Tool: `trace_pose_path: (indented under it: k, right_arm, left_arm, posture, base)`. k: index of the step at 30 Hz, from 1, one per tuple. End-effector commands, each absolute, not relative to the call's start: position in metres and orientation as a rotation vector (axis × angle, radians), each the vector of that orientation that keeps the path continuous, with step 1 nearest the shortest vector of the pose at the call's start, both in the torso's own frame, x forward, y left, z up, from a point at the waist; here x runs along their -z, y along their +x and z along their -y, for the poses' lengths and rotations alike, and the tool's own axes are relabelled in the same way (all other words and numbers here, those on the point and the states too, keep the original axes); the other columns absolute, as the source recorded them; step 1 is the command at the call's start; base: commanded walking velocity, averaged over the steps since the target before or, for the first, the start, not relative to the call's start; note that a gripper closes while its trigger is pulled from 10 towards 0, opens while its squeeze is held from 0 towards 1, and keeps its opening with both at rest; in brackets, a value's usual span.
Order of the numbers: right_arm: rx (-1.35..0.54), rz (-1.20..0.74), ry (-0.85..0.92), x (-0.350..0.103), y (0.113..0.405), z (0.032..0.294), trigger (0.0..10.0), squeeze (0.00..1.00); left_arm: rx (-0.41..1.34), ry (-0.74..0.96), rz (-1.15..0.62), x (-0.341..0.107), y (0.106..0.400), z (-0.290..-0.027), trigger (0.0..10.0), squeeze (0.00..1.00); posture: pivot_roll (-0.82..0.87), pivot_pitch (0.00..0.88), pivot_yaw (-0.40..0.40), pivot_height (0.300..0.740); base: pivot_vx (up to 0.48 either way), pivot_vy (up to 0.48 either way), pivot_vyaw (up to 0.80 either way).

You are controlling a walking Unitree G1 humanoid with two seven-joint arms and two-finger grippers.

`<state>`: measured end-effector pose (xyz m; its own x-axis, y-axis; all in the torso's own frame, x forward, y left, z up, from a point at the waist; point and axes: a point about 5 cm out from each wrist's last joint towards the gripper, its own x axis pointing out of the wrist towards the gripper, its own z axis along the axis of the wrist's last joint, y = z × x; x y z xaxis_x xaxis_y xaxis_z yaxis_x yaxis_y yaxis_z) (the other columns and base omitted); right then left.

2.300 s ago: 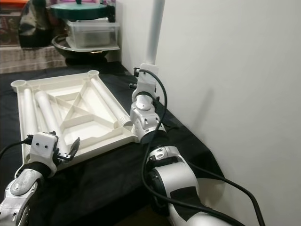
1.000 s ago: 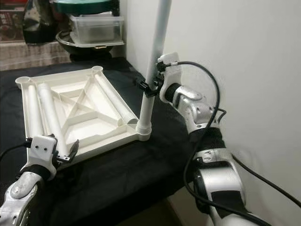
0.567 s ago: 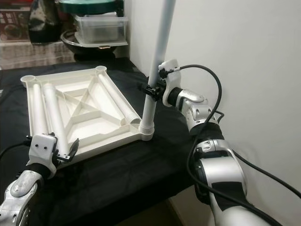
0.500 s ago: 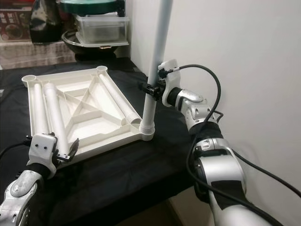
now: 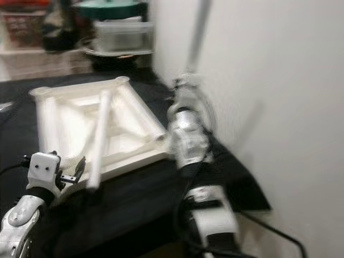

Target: Building children table

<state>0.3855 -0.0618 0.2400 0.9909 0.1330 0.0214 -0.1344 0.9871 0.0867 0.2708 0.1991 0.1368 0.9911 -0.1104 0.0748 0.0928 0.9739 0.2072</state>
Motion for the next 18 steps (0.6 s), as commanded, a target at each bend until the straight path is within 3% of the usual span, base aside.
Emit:
trace_pose_path:
  k: [1, 2, 5, 6, 10, 11, 12, 13, 15, 18]
  right_arm:
    - [-0.226, -0.021, 0.091, -0.233, 0.387, 0.055, 10.0, 0.0]
    - [-0.201, 0.006, 0.079, -0.238, 0.395, 0.071, 10.0, 0.87]
    - [-0.15, 0.011, 0.083, -0.239, 0.399, 0.083, 10.0, 0.87]
    - [-0.143, 0.018, 0.074, -0.243, 0.403, 0.091, 10.0, 1.0]
    - [-0.163, 0.042, 0.054, -0.255, 0.403, 0.103, 10.0, 1.0]
    - [-0.184, 0.059, 0.057, -0.261, 0.401, 0.107, 10.0, 0.7]
    - [-0.184, 0.059, 0.057, -0.261, 0.401, 0.107, 10.0, 0.7]
    - [-0.231, 0.076, 0.049, -0.266, 0.399, 0.108, 10.0, 0.0]
    - [-0.231, 0.076, 0.049, -0.266, 0.399, 0.108, 10.0, 0.0]
    - [-0.412, 0.118, 0.06, -0.278, 0.393, 0.106, 10.0, 0.0]
  left_arm:
    - [0.096, 0.2, 0.061, -0.132, 0.269, -0.203, 10.0, 0.0]
    - [0.088, 0.198, 0.063, -0.132, 0.27, -0.205, 10.0, 0.0]
    - [0.081, 0.194, 0.065, -0.132, 0.269, -0.206, 10.0, 0.0]
    - [0.075, 0.18, 0.072, -0.134, 0.269, -0.207, 10.0, 0.0]
    - [0.064, 0.167, 0.103, -0.143, 0.268, -0.206, 10.0, 0.0]
    - [0.053, 0.166, 0.124, -0.148, 0.268, -0.207, 10.0, 0.0]
    - [0.053, 0.166, 0.124, -0.148, 0.268, -0.207, 10.0, 0.0]
    - [0.03, 0.159, 0.164, -0.157, 0.269, -0.209, 10.0, 0.0]
    - [0.03, 0.159, 0.164, -0.157, 0.269, -0.209, 10.0, 0.0]
    - [-0.077, 0.13, 0.281, -0.187, 0.271, -0.224, 10.0, 0.0]
  posture:
    - [0.08, 0.0, -0.099, 0.74]
    - [0.08, 0.0, -0.102, 0.74]
    - [0.08, 0.0, -0.102, 0.74]
    - [0.08, 0.0, -0.103, 0.74]
    - [0.08, 0.0, -0.108, 0.74]
    - [0.08, 0.0, -0.107, 0.74]
    - [0.08, 0.0, -0.107, 0.74]
    - [0.08, 0.0, -0.107, 0.74]
    - [0.08, 0.0, -0.107, 0.74]
    - [0.09, 0.0, -0.106, 0.74]
  base:
    - [0.0, 0.0, 0.0]
    - [0.0, 0.0, 0.0]
    - [0.0, 0.0, 0.0]
    - [0.0, 0.0, 0.0]
    - [0.0, 0.0, 0.0]
    - [0.0, 0.0, 0.0]
    - [0.0, 0.0, 0.0]
    - [0.0, 0.0, 0.0]
    - [0.0, 0.0, 0.0]
    - [0.0, 0.0, 0.0]
